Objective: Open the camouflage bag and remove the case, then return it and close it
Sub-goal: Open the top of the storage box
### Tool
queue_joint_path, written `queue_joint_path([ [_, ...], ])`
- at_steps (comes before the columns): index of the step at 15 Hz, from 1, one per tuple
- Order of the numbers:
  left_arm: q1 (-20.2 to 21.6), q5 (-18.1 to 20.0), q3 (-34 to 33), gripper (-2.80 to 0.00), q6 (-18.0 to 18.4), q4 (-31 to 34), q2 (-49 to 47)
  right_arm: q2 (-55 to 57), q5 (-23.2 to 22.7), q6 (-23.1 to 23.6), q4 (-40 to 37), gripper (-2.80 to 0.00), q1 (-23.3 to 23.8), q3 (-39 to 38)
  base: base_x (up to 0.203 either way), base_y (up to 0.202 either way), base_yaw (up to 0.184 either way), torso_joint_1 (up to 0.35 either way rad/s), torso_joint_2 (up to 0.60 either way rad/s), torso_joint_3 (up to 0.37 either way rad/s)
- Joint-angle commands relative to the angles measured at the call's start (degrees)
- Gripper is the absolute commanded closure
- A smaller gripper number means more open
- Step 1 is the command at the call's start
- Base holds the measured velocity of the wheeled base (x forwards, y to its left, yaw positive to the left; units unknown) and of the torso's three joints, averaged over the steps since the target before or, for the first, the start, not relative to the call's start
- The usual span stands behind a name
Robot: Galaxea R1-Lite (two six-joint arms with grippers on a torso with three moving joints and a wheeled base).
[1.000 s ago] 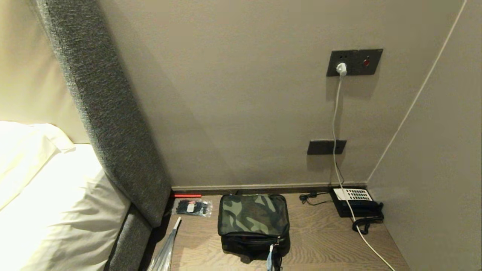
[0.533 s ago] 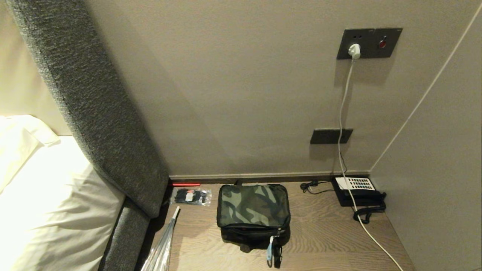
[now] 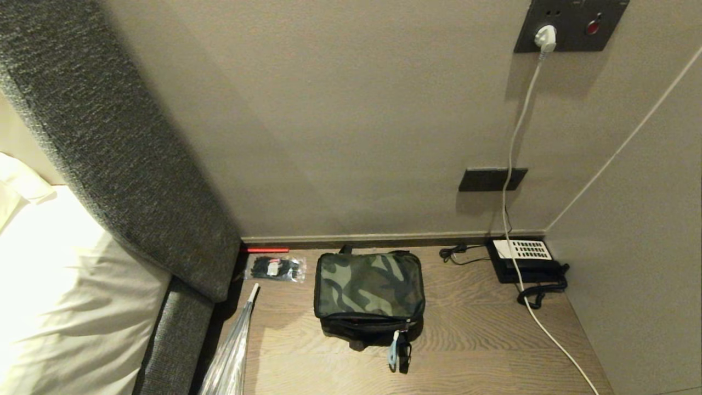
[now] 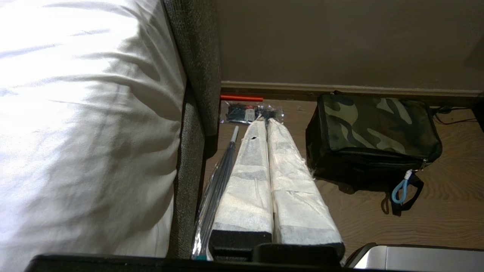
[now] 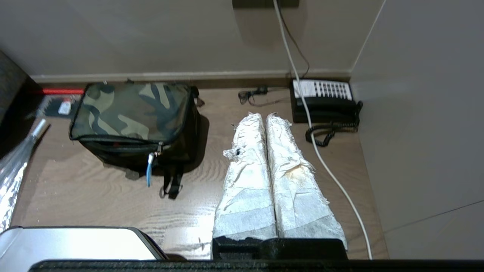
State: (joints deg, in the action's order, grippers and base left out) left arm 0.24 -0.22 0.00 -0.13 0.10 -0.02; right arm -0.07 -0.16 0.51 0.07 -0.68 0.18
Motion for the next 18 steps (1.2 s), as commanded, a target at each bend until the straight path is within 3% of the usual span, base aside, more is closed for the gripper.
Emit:
queue_joint_path([
  [1, 0.0, 0.0, 0.0, 0.00, 0.0, 0.0, 0.1, 0.0, 0.0, 0.0, 0.0, 0.00, 0.0, 0.0, 0.000, 0.000, 0.000, 0.002, 0.00, -0.194],
  [18, 0.0, 0.0, -0.1, 0.00, 0.0, 0.0, 0.1, -0.1, 0.0, 0.0, 0.0, 0.00, 0.0, 0.0, 0.000, 0.000, 0.000, 0.002, 0.00, -0.198],
])
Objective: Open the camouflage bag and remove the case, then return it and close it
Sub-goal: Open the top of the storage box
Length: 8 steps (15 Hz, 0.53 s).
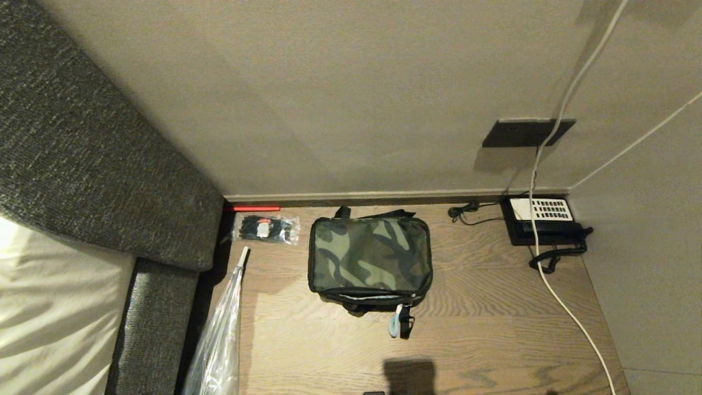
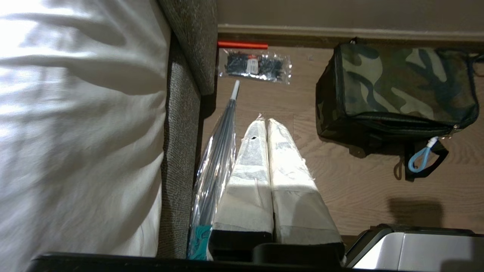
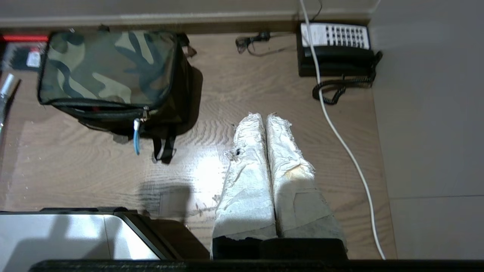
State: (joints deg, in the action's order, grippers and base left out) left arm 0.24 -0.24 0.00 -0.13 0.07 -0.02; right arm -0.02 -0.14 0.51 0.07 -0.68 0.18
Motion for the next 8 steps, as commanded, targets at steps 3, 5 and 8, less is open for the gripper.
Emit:
queue_joint_path([
  [3, 0.0, 0.0, -0.1, 0.00, 0.0, 0.0, 0.1, -0.1, 0.0, 0.0, 0.0, 0.00, 0.0, 0.0, 0.000, 0.000, 0.000, 0.000, 0.00, -0.203],
  [5, 0.0, 0.1, -0.1, 0.00, 0.0, 0.0, 0.1, -0.1, 0.0, 0.0, 0.0, 0.00, 0.0, 0.0, 0.000, 0.000, 0.000, 0.004, 0.01, -0.193],
  [8, 0.0, 0.1, -0.1, 0.00, 0.0, 0.0, 0.1, -0.1, 0.0, 0.0, 0.0, 0.00, 0.0, 0.0, 0.000, 0.000, 0.000, 0.002, 0.00, -0.200],
])
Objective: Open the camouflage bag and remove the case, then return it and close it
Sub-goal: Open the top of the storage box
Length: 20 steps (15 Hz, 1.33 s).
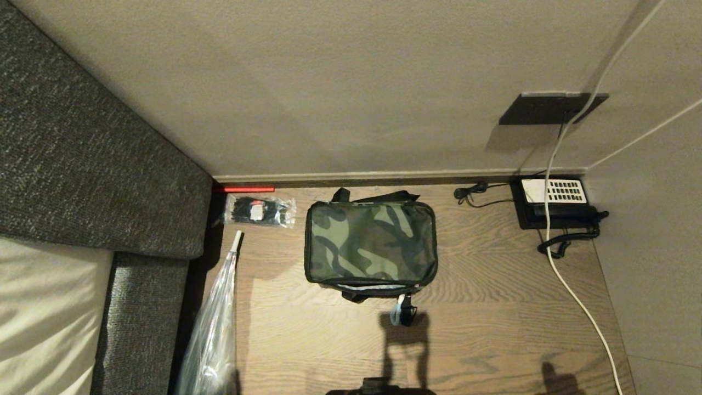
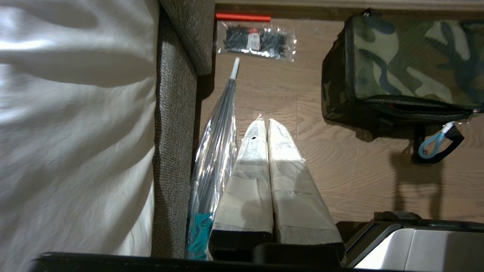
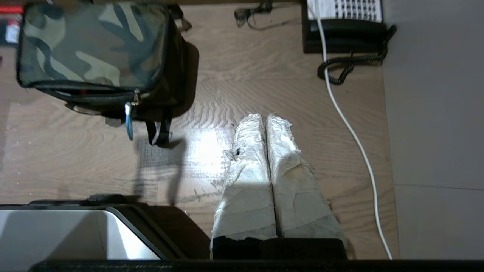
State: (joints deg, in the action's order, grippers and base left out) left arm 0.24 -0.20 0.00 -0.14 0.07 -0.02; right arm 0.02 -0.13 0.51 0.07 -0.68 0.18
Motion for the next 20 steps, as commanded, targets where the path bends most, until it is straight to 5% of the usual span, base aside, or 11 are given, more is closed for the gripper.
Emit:
queue_joint_path([
  [1, 0.0, 0.0, -0.1, 0.00, 0.0, 0.0, 0.1, -0.1, 0.0, 0.0, 0.0, 0.00, 0.0, 0.0, 0.000, 0.000, 0.000, -0.001, 0.00, -0.204],
  [12, 0.0, 0.1, -0.1, 0.00, 0.3, -0.1, 0.1, -0.1, 0.0, 0.0, 0.0, 0.00, 0.0, 0.0, 0.000, 0.000, 0.000, 0.003, 0.00, -0.195],
  [16, 0.0, 0.1, -0.1, 0.00, 0.3, -0.1, 0.1, -0.1, -1.0, 5.8, -0.3, 0.00, 0.0, 0.0, 0.000, 0.000, 0.000, 0.002, 0.00, -0.038],
  [20, 0.0, 0.2, -0.1, 0.00, 0.5, -0.1, 0.0, -0.2, -2.2, 4.2, -0.9, 0.00, 0.0, 2.6, 0.000, 0.000, 0.000, 0.000, 0.00, 0.000],
])
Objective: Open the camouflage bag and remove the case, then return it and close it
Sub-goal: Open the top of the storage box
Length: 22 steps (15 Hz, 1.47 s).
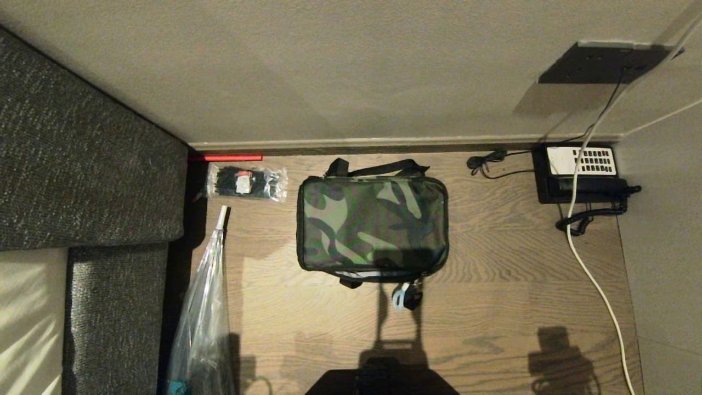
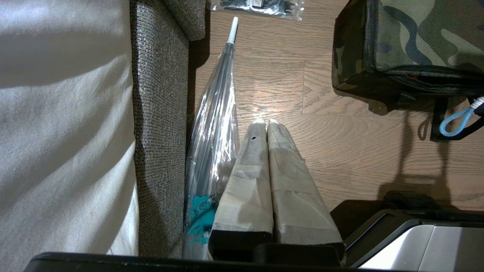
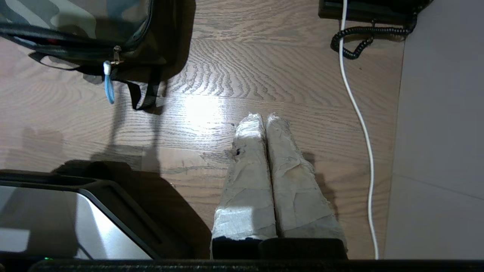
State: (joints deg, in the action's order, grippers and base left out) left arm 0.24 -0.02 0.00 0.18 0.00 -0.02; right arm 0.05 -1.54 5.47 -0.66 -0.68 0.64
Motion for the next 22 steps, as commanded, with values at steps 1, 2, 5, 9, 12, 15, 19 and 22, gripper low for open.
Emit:
queue_joint_path([
  [1, 0.0, 0.0, -0.1, 0.00, -0.1, 0.0, 0.1, -0.2, -2.2, -1.4, -1.6, 0.00, 0.0, 6.3, 0.000, 0.000, 0.000, 0.000, 0.00, 0.000],
  [2, 0.0, 0.0, -0.1, 0.00, 0.0, 0.0, 0.0, -0.2, -3.5, -2.2, -5.4, 0.00, 0.0, 13.2, 0.000, 0.000, 0.000, 0.000, 0.00, 0.000],
  [5, 0.0, -0.1, -0.2, 0.00, 0.0, 0.0, 0.1, -0.2, -8.2, -7.3, -28.2, 0.00, 0.0, 40.5, 0.000, 0.000, 0.000, 0.000, 0.00, 0.000],
  [9, 0.0, 0.0, -0.2, 0.00, 0.1, 0.1, 0.1, 1.5, -13.2, -14.9, -36.8, 0.00, 0.0, 50.1, 0.000, 0.000, 0.000, 0.000, 0.00, 0.000],
  [12, 0.0, -0.1, -0.2, 0.00, -0.1, 0.0, 0.1, 17.0, -16.7, -23.8, -40.2, 0.00, -0.3, 51.3, 0.000, 0.000, 0.000, 0.000, 0.00, 0.000],
  [15, 0.0, 0.0, -0.2, 0.00, 0.1, 0.0, 0.1, 43.7, -21.0, -23.3, -39.1, 0.00, -0.5, 45.8, 0.000, 0.000, 0.000, 0.000, 0.00, 0.000],
  [19, 0.0, -0.1, -0.2, 0.00, 0.0, 0.0, 0.1, 76.5, -17.5, -18.3, -10.3, 0.00, -3.1, 36.3, 0.000, 0.000, 0.000, 0.000, 0.00, 0.000],
  [22, 0.0, -0.1, -0.2, 0.00, 0.0, 0.0, 0.1, 98.4, -8.5, -18.9, 18.6, 0.00, -9.8, 34.1, 0.000, 0.000, 0.000, 0.000, 0.00, 0.000],
])
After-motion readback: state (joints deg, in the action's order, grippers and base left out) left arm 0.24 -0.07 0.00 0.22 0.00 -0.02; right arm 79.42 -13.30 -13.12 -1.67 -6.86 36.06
